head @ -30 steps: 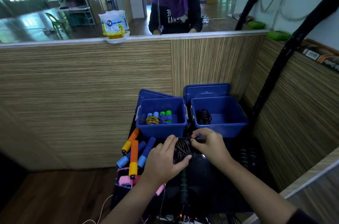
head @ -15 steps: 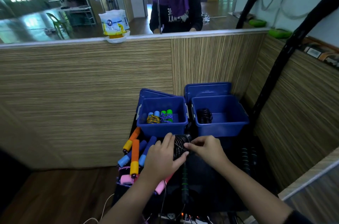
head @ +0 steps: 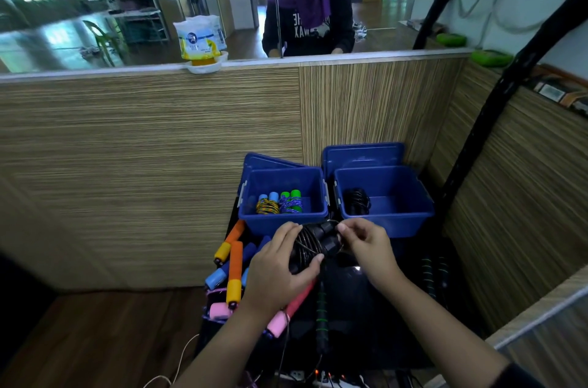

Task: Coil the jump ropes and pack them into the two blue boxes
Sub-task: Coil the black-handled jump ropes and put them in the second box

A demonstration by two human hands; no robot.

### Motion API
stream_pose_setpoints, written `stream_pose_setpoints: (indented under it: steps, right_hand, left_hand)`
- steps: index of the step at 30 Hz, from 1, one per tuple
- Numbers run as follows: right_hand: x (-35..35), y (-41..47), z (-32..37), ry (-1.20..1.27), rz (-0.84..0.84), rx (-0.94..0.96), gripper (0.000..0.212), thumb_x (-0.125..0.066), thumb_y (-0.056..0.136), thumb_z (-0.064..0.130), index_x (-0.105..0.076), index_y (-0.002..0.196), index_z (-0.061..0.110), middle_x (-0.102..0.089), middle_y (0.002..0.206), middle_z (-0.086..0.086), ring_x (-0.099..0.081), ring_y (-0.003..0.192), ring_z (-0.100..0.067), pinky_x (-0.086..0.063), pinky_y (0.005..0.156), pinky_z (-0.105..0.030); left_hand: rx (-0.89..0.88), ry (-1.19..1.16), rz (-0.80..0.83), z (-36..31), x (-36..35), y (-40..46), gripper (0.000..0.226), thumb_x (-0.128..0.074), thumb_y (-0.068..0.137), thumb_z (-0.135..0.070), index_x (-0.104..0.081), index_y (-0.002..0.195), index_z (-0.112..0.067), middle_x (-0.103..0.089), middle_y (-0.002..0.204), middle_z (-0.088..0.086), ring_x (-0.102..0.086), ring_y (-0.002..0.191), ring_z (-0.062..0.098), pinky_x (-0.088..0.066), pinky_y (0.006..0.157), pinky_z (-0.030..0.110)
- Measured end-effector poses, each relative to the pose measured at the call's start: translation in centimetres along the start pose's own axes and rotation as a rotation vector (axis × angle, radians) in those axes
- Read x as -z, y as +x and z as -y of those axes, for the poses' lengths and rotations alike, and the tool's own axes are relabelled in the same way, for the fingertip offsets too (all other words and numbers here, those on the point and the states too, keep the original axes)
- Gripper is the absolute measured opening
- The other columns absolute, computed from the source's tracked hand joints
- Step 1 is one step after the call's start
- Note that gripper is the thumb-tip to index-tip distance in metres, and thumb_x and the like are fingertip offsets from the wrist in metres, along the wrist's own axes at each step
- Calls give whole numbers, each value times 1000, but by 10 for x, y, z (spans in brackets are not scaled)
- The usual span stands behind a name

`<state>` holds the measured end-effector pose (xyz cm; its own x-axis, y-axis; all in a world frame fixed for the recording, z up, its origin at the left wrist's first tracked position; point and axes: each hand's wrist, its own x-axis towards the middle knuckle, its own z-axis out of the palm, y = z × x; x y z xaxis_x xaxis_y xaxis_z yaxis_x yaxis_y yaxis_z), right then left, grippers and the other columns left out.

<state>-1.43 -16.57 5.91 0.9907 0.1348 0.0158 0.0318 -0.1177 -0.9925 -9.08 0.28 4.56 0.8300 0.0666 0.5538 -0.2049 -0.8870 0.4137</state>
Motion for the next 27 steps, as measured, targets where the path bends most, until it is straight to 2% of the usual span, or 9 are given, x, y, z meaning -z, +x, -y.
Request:
stream_pose_setpoints:
  steps: [3, 7, 9, 13, 16, 20, 22, 24, 27]
  right_hand:
    - [1, 5, 9, 200, 107, -134, 17, -56, 93, 9, -65, 81, 3, -61, 68, -9, -58, 68, -22, -53, 60, -29]
    - [5, 9, 15, 396, 227, -403, 7, -60, 91, 17, -64, 89, 12, -62, 74, -5, -56, 63, -21, -55, 63, -33]
    - [7, 11, 13, 391, 211, -432, 4, -62, 89, 14, -65, 92, 13, -60, 80, -6, -52, 61, -20, -54, 63, -34]
    - [0, 9, 10, 444, 228, -526, 14, -52, 92, 5, -62, 88, 14, -61, 71, -3, -55, 58, -16, -53, 55, -28]
    - [-5, 2, 7, 560, 245, -631, 23, -46, 92, -1, -60, 81, 14, -64, 70, -5, -58, 64, -18, -54, 59, -32]
    - [-13, 0, 5, 489, 212, -515, 15, -49, 94, 10, -63, 95, 8, -67, 90, -10, -61, 80, -20, -56, 70, -37]
    - [-19, -2, 6, 482, 183, -422, 27, -43, 100, 23, -65, 105, 8, -69, 105, -11, -64, 94, -21, -55, 80, -41]
    - [-29, -8, 6, 498, 212, -382, 32, -38, 101, 32, -63, 114, 18, -69, 112, -4, -63, 105, -18, -51, 91, -46]
    - [-38, -14, 4, 365, 180, -266, 23, -50, 97, 21, -55, 113, 36, -62, 117, 11, -58, 111, -9, -46, 99, -38]
  left_hand:
    - [-3, -84, -9, 0, 1, -2, 63, -56, 84, -59, -61, 122, -9, -60, 126, 2, -62, 110, 15, -54, 85, 34]
    - [4, -94, -33, 2, 2, 2, 60, -62, 81, -57, -62, 119, -10, -60, 123, 1, -62, 108, 15, -55, 83, 34]
    - [5, -98, -35, 2, 2, 1, 59, -64, 80, -55, -62, 117, -10, -60, 122, -1, -62, 107, 13, -55, 82, 33]
    - [5, -176, -104, -2, 2, -1, 56, -66, 77, -51, -63, 113, -8, -59, 118, 0, -57, 109, 8, -51, 86, 22]
    - [16, -159, -114, -5, 4, 8, 57, -65, 76, -53, -63, 110, -8, -58, 116, 0, -55, 106, 5, -45, 84, 13]
    - [179, -164, -72, -9, -3, 12, 56, -59, 77, -59, -59, 109, -13, -53, 113, -6, -46, 95, -6, -37, 75, 4]
    - [297, -227, -105, -14, -11, 14, 56, -57, 80, -59, -57, 111, -11, -50, 112, -6, -42, 96, -9, -33, 78, 2]
    - [463, -296, -139, -21, -18, 20, 53, -60, 84, -55, -55, 113, -11, -51, 110, -6, -46, 97, -3, -33, 78, 6]
    - [714, -443, -64, -29, -25, 31, 41, -61, 88, -46, -50, 108, -12, -58, 100, -3, -55, 87, 8, -36, 64, 8]
